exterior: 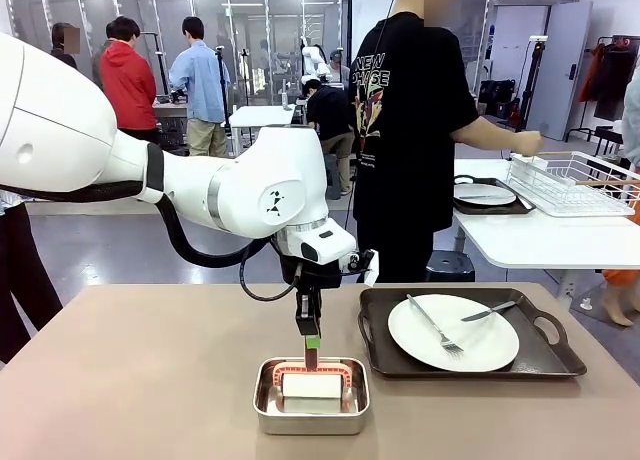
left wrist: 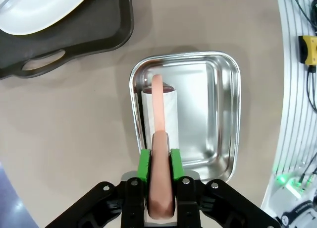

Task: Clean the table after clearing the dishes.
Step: When the left (or right) Handle tray is removed, use the left hand (or right hand) to clean the left (or right) side of the table with the Lint Roller.

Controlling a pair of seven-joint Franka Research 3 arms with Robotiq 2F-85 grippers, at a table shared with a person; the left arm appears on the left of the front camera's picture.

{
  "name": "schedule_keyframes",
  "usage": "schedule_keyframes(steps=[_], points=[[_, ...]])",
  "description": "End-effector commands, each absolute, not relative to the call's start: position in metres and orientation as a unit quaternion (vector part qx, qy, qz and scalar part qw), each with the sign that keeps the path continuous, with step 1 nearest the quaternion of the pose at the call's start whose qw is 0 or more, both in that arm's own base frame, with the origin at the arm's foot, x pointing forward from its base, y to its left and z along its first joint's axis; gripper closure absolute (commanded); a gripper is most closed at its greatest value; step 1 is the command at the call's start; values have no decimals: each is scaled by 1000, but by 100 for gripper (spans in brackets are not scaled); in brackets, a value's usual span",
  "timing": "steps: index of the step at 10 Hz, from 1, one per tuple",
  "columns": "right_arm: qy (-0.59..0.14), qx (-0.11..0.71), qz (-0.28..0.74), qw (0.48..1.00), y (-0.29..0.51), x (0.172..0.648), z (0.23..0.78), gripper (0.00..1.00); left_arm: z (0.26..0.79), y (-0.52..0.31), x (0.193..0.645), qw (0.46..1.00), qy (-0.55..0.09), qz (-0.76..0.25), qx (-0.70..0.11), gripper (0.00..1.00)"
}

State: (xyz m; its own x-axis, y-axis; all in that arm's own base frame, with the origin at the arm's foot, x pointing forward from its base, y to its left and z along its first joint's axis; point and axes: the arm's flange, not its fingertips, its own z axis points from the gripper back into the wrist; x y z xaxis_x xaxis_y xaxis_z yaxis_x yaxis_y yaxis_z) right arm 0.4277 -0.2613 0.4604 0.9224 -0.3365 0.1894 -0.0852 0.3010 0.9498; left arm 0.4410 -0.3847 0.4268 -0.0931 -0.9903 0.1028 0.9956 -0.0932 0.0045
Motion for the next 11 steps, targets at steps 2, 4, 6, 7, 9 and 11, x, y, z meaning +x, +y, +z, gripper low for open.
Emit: schedule_keyframes(steps=[2, 4, 6, 7, 9, 11], points=[[-182, 587, -79, 785, -260, 426, 463, 0, 431, -386, 444, 678, -19, -734, -17, 100], [-182, 587, -79, 785, -260, 426, 463, 0, 448, -386, 441, 682, -23, -731, -24, 99], [-182, 587, -79, 785, -260, 426, 463, 0, 495, -381, 436, 699, -35, -714, -32, 100], [-182, 587, -79, 785, -260, 426, 463, 0, 524, -376, 435, 715, -29, -698, -34, 100], [-182, 587, -79, 785, -260, 426, 463, 0, 564, -364, 439, 785, -46, -617, -32, 100], [-182, 587, -79, 785, -260, 426, 463, 0, 576, -337, 446, 872, -49, -487, -22, 100]])
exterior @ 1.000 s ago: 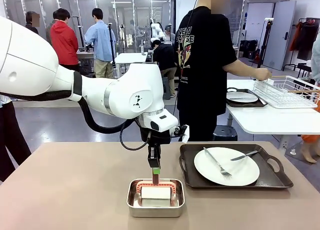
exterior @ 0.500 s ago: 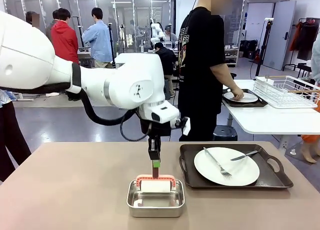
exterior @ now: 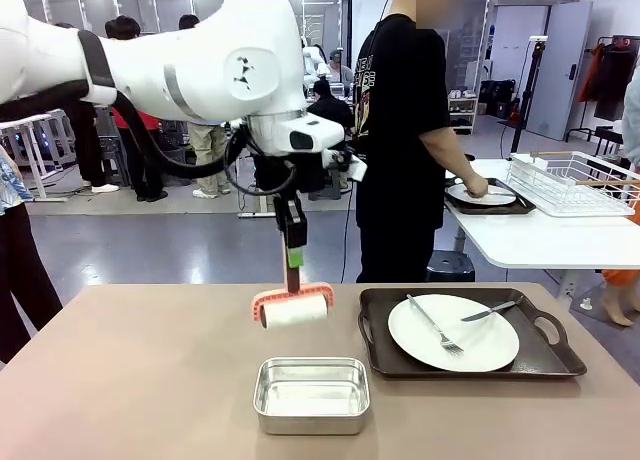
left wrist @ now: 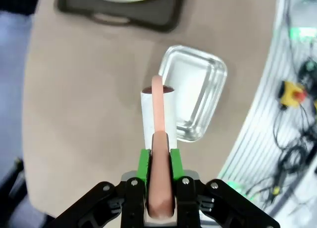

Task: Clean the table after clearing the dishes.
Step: When the left (or right) Handle tray is removed, use the left hand (or right hand) to clean the left (or right) side of the table with the Lint Roller.

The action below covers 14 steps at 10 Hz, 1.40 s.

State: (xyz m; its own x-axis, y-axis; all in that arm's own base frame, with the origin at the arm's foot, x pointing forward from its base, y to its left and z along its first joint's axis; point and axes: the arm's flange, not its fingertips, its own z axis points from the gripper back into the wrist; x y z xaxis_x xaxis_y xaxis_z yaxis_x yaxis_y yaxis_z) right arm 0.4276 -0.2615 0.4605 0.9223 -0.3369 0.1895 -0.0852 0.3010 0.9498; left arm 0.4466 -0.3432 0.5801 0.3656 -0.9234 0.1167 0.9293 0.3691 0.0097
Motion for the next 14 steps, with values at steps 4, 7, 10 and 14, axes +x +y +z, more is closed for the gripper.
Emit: schedule_keyframes(steps=[4, 7, 10, 14], points=[[-182, 587, -79, 785, -260, 426, 463, 0, 561, -262, 458, 958, -173, -225, -39, 100], [-182, 587, -79, 785, -260, 426, 463, 0, 571, -254, 479, 959, -152, -231, -62, 100], [-182, 587, -79, 785, -260, 426, 463, 0, 571, -254, 479, 959, -152, -231, -62, 100], [-182, 587, -79, 785, -260, 426, 463, 0, 551, -234, 492, 969, -148, -181, -81, 79]])
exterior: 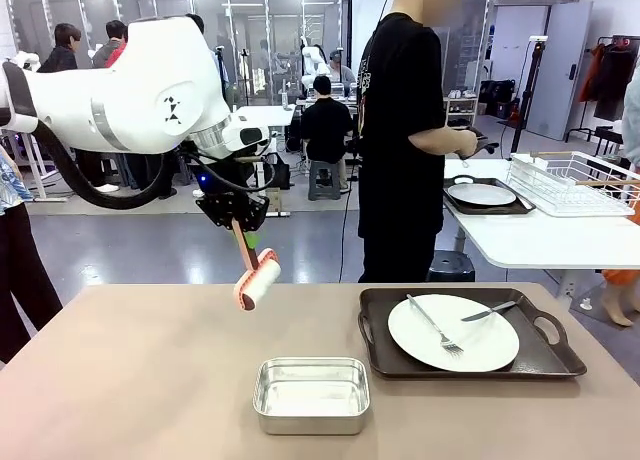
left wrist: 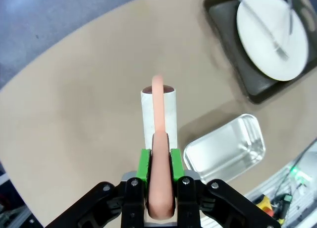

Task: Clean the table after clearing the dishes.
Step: When the left (or right) Handle tray is removed, use the left hand (or right hand) to clean the left (or right) side of the table with the Lint Roller.

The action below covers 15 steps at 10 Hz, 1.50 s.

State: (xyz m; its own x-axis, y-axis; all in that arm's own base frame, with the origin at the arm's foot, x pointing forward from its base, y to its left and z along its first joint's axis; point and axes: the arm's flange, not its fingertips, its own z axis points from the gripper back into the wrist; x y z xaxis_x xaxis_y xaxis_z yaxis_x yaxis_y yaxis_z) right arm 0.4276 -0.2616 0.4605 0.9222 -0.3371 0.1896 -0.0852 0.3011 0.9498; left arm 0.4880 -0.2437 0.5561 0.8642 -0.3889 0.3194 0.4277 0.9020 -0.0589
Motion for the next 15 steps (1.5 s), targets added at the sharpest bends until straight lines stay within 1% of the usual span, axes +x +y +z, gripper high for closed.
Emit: schedule_keyframes(steps=[1, 3, 5, 6, 9, 11, 15], points=[[-182, 587, -79, 785, -260, 426, 463, 0, 547, -224, 494, 975, -137, -151, -92, 79], [-182, 587, -79, 785, -260, 426, 463, 0, 532, -199, 497, 978, -124, -107, -128, 79], [-182, 587, -79, 785, -260, 426, 463, 0, 500, -179, 500, 981, -91, -65, -161, 79], [-182, 587, -79, 785, -260, 426, 463, 0, 486, -170, 504, 978, -89, -48, -183, 79], [-182, 587, -79, 785, -260, 426, 463, 0, 450, -138, 515, 965, -74, -29, -249, 79], [-182, 587, -79, 785, -260, 426, 463, 0, 427, -121, 516, 959, -73, -13, -273, 79], [-182, 587, -79, 785, -260, 426, 463, 0, 385, -96, 512, 951, -71, -18, -301, 79]])
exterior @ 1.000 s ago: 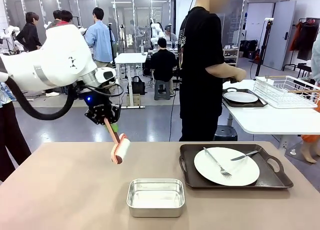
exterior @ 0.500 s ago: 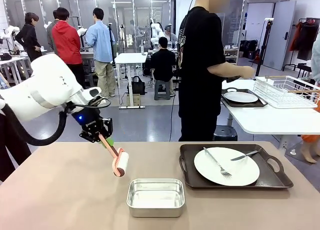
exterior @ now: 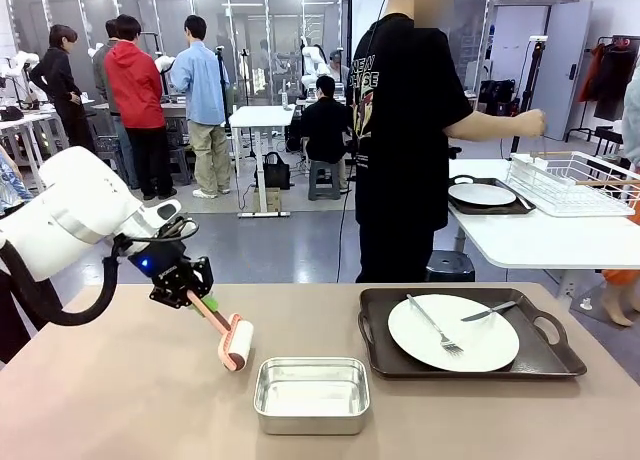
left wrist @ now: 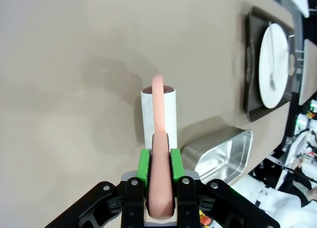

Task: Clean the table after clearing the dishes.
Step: When the left (or right) Handle tray is removed, use the left hand (or right hand) to clean the left (or right) side of the table with the Lint Roller.

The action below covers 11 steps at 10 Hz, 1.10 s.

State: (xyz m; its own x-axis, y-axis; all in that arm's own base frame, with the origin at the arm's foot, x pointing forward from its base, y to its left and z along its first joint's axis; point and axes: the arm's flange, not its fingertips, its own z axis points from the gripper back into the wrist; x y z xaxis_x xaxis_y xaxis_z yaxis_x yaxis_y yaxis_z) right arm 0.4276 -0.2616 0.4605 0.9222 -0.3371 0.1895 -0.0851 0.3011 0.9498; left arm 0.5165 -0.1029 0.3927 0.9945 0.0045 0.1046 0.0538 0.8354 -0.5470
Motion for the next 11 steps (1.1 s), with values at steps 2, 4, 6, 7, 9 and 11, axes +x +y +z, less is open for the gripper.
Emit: schedule_keyframes(steps=[2, 4, 6, 7, 9, 11], points=[[-182, 587, -79, 785, -260, 426, 463, 0, 374, -82, 502, 944, -99, -26, -313, 79], [-182, 587, -79, 785, -260, 426, 463, 0, 356, -67, 495, 943, -94, -28, -318, 79], [-182, 587, -79, 785, -260, 426, 463, 0, 349, -49, 489, 938, -101, -36, -330, 79], [-182, 587, -79, 785, -260, 426, 463, 0, 350, -39, 488, 934, -109, -43, -336, 79], [-182, 587, -79, 785, -260, 426, 463, 0, 346, -16, 486, 938, -121, -80, -313, 79], [-182, 587, -79, 785, -260, 426, 463, 0, 340, 9, 484, 954, -123, -57, -266, 79]])
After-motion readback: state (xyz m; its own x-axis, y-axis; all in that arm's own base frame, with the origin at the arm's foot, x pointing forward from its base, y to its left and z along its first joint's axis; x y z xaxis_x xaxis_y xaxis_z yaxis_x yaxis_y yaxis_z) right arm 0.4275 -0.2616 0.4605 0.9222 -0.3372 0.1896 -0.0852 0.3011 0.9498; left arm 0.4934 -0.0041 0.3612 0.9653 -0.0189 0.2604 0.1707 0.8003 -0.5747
